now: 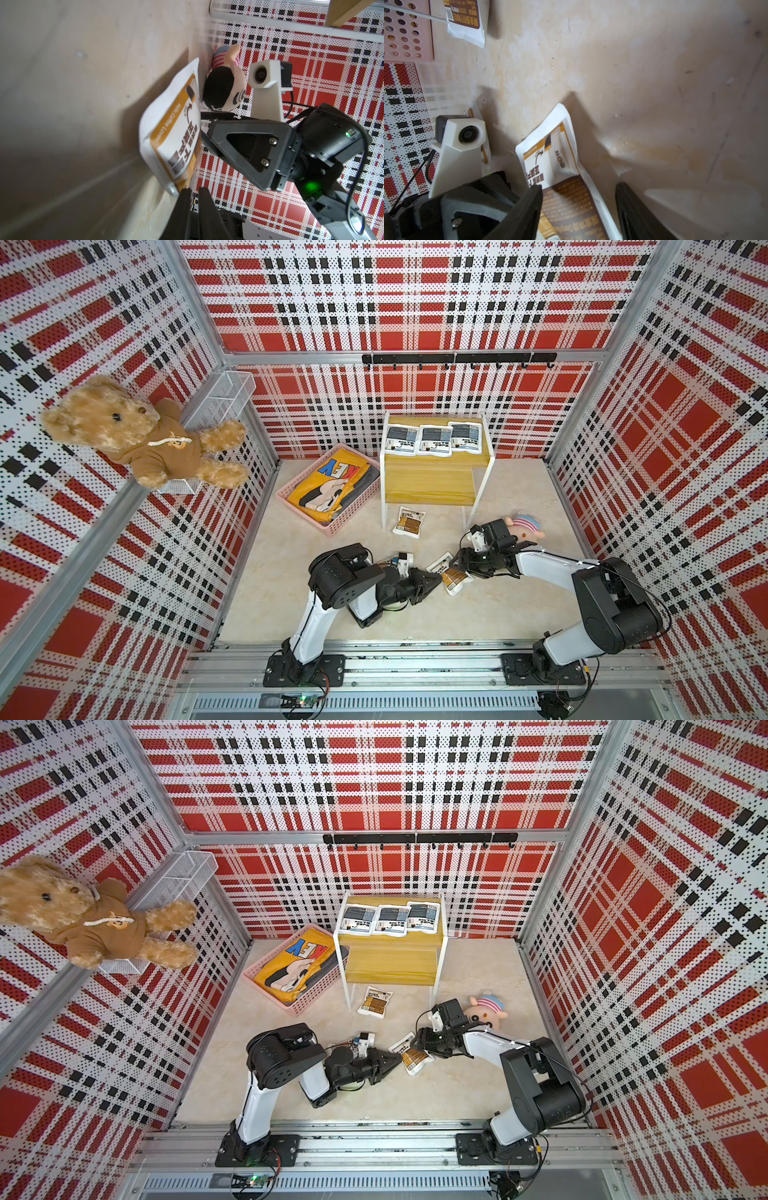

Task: Place the bagged coffee beans on the shelf by color
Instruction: Pick up the bagged coffee beans at the center of the board.

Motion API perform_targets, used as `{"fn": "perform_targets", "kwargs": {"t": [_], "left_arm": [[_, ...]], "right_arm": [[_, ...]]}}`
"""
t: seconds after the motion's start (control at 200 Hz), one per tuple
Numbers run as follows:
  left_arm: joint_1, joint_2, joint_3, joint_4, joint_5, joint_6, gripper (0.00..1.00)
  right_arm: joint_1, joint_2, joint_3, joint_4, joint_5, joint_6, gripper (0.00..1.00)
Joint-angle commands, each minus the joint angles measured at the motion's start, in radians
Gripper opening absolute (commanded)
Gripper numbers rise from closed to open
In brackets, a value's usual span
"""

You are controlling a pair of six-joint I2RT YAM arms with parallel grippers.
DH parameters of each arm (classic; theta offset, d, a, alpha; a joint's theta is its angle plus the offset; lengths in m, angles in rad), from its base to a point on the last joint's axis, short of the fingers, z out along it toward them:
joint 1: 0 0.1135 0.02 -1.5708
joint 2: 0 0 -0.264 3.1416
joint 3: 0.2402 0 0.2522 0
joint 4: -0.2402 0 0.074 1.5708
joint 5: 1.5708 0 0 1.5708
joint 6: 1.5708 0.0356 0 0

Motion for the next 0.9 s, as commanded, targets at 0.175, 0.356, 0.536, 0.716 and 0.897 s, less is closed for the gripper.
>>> {"fn": "perform_targets", "kwargs": {"t": [0.175,0.356,0.536,0.716,0.897], "left_arm": [[0.003,0.005,-0.074,-0.054,-0.006,-0.021,0.27],[0.0,-0.034,-0.103,-0.105,-0.009,-0.033,0.3],[0.001,-0.047,-0.06,-0.243,-0.015,0.01,0.3],[0.023,-0.109,-0.049,-0.422,-0.036,0.079,0.29],[0.065,-0.148,-0.035,-0.552,-0.029,0.156,0.27]], "right_arm": [[0.01,0.002,-0.015,0.004,-0.004,-0.009,0.64],[0.018,0.004,-0.014,0.009,-0.004,-0.005,0.64],[0.05,-0.008,-0.006,0.006,0.002,0.008,0.64],[0.076,-0.03,-0.004,0.003,0.008,0.018,0.64],[0.083,-0.039,-0.009,0.008,0.007,0.022,0.64]]}}
